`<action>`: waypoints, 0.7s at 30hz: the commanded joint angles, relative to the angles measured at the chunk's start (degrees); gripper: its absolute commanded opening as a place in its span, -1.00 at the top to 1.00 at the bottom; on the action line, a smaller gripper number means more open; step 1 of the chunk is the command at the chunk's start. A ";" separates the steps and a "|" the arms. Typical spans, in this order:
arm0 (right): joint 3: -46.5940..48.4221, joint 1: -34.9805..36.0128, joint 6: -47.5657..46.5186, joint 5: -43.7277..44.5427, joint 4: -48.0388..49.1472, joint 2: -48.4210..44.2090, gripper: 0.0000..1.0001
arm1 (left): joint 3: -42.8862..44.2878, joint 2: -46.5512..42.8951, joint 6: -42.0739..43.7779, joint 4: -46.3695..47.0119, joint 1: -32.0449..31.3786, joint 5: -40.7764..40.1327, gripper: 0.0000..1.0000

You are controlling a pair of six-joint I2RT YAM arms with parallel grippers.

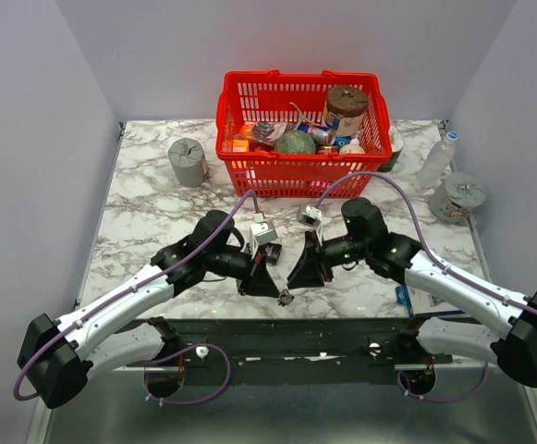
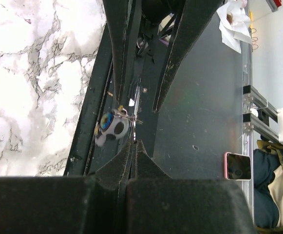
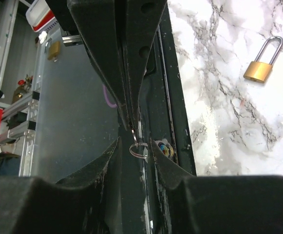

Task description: Unlock with the key

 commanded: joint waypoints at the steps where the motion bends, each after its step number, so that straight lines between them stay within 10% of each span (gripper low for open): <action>1: -0.59 1.56 1.70 -1.80 3.43 1.03 0.31 | 0.75 -0.02 0.59 0.83 0.04 2.16 1.00; 21: -1.82 3.06 2.14 -2.06 4.40 3.05 0.71 | 0.04 -1.69 -0.29 2.41 0.13 1.55 1.00</action>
